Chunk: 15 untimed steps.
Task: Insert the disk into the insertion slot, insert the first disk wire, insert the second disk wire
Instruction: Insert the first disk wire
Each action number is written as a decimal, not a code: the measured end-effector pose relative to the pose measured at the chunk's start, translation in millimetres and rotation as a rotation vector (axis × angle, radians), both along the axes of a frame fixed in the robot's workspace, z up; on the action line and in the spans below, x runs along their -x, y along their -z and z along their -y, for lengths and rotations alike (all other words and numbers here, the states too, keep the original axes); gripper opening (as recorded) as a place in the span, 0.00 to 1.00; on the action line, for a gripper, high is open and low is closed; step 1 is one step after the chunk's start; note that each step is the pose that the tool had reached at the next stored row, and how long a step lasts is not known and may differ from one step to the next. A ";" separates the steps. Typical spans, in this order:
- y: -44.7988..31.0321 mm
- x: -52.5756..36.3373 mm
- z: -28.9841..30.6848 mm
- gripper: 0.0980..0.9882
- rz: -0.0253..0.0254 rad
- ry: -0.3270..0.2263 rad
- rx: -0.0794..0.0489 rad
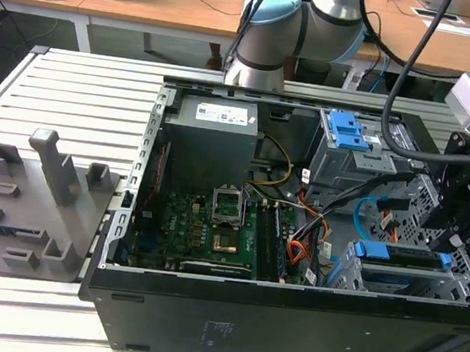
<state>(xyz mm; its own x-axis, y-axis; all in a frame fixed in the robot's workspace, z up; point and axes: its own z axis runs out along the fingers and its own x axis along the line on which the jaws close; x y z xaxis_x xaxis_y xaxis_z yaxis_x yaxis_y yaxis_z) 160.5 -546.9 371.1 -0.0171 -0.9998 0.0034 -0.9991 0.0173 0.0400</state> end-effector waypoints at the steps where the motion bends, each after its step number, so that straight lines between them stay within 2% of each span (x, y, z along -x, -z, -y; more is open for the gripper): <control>1: -3.2 0.0 0.0 0.30 0.0000 0.000 0.000; 4: -11.2 0.0 0.0 0.30 0.0000 0.000 0.000; 10: -11.6 0.0 -0.3 0.30 0.0001 0.000 0.000; 11: -11.7 0.0 -2.1 0.30 0.0001 0.000 0.000; 14: -11.5 0.0 -12.8 0.30 0.0001 0.000 0.003; 15: -11.5 0.0 -19.5 0.30 0.0001 0.000 0.004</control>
